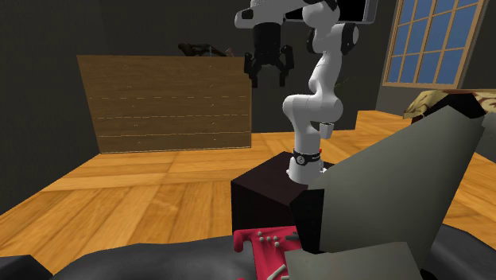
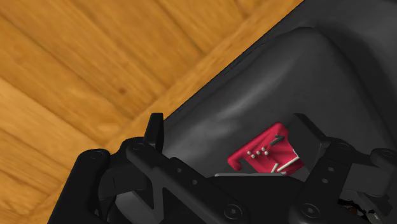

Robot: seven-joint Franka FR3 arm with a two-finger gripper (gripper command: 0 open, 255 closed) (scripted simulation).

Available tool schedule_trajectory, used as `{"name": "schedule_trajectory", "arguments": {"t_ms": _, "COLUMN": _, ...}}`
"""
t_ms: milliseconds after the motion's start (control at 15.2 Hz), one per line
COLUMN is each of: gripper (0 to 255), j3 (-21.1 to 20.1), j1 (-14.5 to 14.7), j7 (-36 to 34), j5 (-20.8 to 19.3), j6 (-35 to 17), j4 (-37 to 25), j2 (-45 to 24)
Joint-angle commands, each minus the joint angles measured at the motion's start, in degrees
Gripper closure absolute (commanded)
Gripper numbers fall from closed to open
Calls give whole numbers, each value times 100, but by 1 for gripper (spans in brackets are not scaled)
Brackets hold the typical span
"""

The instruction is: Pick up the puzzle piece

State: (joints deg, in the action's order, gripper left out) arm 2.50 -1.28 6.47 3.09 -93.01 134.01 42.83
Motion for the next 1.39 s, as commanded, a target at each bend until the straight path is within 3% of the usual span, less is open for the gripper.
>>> {"name": "schedule_trajectory", "arguments": {"t_ms": 0, "gripper": 0, "j3": 0, "j1": 0, "j7": 0, "j5": 0, "j6": 0, "j4": 0, "j2": 0}}
{"name": "schedule_trajectory", "arguments": {"t_ms": 726, "gripper": 0, "j3": -1011, "j1": 52, "j7": -1711, "j5": 415, "j6": -1423, "j4": -339, "j2": -1820}}
{"name": "schedule_trajectory", "arguments": {"t_ms": 1320, "gripper": 0, "j3": -1569, "j1": 71, "j7": -3138, "j5": 195, "j6": -2228, "j4": -1383, "j2": -3753}}
